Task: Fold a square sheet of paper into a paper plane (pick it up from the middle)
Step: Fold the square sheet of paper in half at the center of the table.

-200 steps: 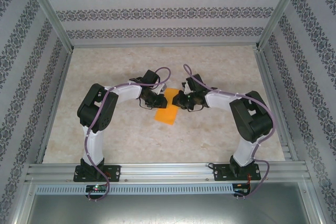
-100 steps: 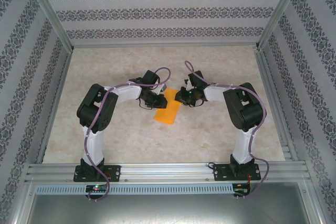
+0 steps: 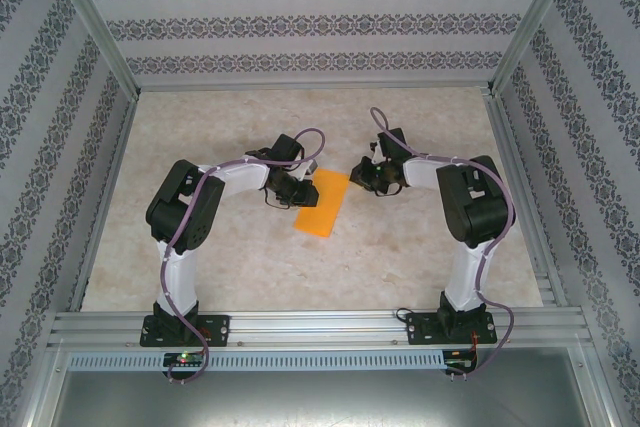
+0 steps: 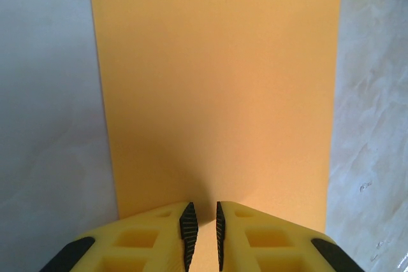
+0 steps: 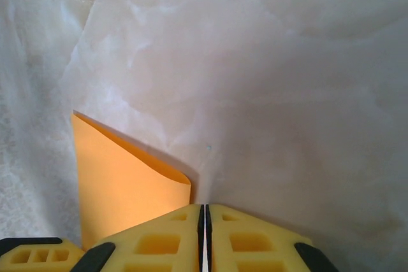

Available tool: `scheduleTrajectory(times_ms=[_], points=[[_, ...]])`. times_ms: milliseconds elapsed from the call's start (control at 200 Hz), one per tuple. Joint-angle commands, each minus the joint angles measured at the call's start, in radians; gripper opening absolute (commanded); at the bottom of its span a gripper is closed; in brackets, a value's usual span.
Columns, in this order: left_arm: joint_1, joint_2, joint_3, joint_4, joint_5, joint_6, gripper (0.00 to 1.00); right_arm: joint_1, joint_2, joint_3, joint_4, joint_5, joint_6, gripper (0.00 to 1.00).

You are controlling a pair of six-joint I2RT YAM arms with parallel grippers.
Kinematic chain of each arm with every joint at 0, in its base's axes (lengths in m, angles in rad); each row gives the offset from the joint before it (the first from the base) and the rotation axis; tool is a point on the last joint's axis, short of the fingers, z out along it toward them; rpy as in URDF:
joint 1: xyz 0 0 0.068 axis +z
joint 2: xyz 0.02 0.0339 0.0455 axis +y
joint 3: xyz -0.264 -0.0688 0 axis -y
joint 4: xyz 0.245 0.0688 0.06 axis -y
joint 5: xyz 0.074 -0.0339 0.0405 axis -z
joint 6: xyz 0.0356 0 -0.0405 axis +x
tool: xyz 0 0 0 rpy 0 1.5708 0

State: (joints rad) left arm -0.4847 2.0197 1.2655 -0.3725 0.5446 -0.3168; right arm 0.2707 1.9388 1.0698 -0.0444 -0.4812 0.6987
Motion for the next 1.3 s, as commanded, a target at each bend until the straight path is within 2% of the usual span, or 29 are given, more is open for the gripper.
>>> scheduleTrajectory(times_ms=[0,145,375,649,854,1019,1294], points=[[-0.003,0.095,-0.078,-0.141,-0.121,0.026,0.24,0.018,-0.074,0.015,-0.004,0.026,-0.014,0.12],[-0.003,0.101,-0.07,-0.145,-0.114,0.027,0.24,0.068,-0.037,0.048,0.013,0.008,0.007,0.12],[-0.003,0.093,-0.076,-0.149,-0.119,0.029,0.24,0.075,0.069,0.114,-0.005,0.013,-0.003,0.12],[-0.003,0.085,-0.09,-0.138,-0.116,0.02,0.24,0.011,0.095,0.081,-0.058,0.089,-0.073,0.12],[-0.003,0.073,-0.084,-0.145,-0.099,0.018,0.24,-0.017,0.026,0.058,-0.108,0.13,-0.114,0.12],[-0.003,0.074,-0.081,-0.137,-0.079,0.01,0.24,-0.02,-0.052,0.023,-0.117,0.101,-0.11,0.14],[-0.003,0.059,-0.055,-0.126,-0.026,-0.005,0.25,0.005,-0.158,-0.072,-0.091,0.018,-0.053,0.28]])
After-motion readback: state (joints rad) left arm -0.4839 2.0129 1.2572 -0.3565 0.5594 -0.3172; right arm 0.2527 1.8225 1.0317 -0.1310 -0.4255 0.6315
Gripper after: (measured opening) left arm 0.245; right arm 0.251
